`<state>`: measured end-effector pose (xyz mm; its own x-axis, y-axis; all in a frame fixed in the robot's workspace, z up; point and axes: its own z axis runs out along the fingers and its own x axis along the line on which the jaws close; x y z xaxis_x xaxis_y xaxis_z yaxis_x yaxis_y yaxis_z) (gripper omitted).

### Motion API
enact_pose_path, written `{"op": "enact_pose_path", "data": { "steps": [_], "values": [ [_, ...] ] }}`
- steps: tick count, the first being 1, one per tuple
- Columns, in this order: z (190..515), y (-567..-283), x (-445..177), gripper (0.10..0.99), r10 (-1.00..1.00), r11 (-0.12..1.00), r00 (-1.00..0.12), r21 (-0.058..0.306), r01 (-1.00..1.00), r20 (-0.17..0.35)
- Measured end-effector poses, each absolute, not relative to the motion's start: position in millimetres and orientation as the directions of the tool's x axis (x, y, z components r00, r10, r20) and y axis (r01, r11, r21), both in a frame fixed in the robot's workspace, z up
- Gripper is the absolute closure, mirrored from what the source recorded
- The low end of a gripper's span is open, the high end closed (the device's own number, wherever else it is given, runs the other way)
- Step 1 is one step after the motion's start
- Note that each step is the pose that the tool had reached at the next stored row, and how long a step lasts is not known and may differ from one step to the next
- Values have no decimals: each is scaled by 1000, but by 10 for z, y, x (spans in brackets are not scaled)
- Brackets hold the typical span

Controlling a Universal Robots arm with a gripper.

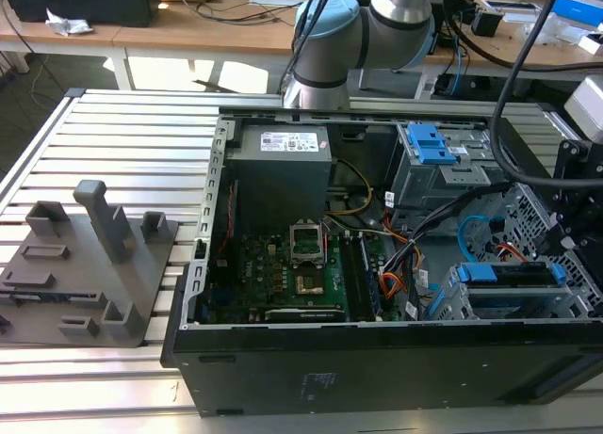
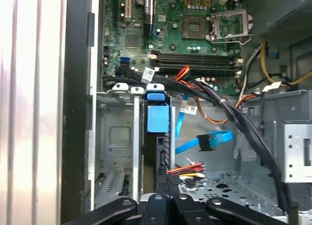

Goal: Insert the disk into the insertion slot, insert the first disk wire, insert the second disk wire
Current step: 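Insert the first disk wire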

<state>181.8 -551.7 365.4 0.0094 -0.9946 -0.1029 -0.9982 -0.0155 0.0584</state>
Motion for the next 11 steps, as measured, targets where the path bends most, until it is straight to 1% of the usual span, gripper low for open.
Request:
{"op": "enact_pose_path", "data": {
  "steps": [1,11],
  "values": [
    [3655,-5518,1818,980,-994,-18,11,58,-998,-113],
    [3654,-5526,1817,980,-993,-18,11,58,-998,-114]
  ]
}}
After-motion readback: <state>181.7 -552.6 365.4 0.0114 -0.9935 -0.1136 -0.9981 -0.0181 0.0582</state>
